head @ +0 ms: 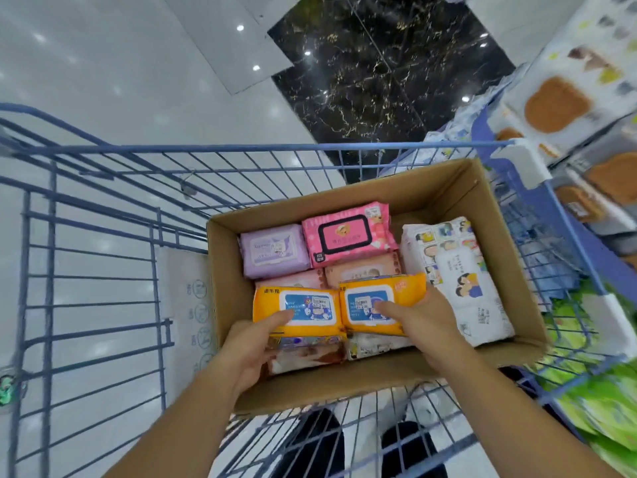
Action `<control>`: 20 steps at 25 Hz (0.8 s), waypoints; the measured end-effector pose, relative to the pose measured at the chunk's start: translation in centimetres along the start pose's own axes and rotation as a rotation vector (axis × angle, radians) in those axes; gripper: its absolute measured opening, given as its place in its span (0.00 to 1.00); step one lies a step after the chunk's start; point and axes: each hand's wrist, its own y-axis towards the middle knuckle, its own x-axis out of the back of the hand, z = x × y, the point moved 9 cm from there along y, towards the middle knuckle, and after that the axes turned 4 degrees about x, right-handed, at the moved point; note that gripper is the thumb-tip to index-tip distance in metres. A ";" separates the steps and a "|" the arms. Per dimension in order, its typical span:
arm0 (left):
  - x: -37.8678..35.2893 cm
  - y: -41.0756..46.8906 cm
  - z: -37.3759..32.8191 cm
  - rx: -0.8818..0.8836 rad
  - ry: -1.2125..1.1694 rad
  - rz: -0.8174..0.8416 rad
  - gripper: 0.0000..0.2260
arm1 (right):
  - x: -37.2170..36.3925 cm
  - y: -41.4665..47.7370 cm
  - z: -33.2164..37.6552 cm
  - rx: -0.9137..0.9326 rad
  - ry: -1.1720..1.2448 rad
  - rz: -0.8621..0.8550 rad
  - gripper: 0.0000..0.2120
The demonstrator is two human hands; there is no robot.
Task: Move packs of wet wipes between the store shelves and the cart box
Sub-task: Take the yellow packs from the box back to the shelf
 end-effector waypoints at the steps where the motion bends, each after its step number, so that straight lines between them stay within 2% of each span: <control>1: 0.2 -1.9 -0.3 0.011 -0.008 0.014 0.10 | 1.1 -1.7 1.2 -0.004 0.048 0.001 0.15; 4: 0.3 -8.0 -1.5 -0.013 -0.057 0.122 0.10 | 4.9 -7.0 4.6 -0.037 0.227 -0.010 0.26; 7: -0.6 -13.8 -4.0 -0.104 -0.045 0.229 0.21 | 10.0 -12.8 9.1 0.067 0.347 -0.032 0.18; 8: -1.5 -15.8 -5.2 -0.147 -0.014 0.271 0.21 | 11.8 -14.8 10.3 0.082 0.374 -0.062 0.17; 10: -4.4 -19.9 -7.9 -0.233 0.070 0.384 0.14 | 15.6 -19.0 11.9 0.124 0.463 -0.123 0.14; 12: -8.3 -23.9 -10.1 -0.304 0.145 0.512 0.10 | 19.9 -23.4 12.7 0.168 0.556 -0.206 0.17; 13: -10.3 -25.9 -10.9 -0.342 0.185 0.584 0.12 | 22.1 -25.3 12.4 0.188 0.590 -0.240 0.22; 15: -14.8 -30.4 -11.7 -0.408 0.281 0.723 0.33 | 26.4 -29.0 11.6 0.233 0.645 -0.330 0.38; 16: -17.3 -33.0 -11.7 -0.433 0.326 0.771 0.42 | 29.0 -31.3 11.1 0.254 0.683 -0.393 0.40; 18: -21.4 -37.5 -11.2 -0.492 0.367 0.838 0.49 | 33.5 -35.3 9.3 0.300 0.757 -0.477 0.29; 19: -23.8 -39.8 -10.6 -0.522 0.379 0.888 0.50 | 35.6 -37.3 8.4 0.330 0.801 -0.507 0.24; 20: -26.0 -42.2 -9.5 -0.540 0.392 0.925 0.50 | 37.6 -39.4 7.5 0.346 0.831 -0.534 0.23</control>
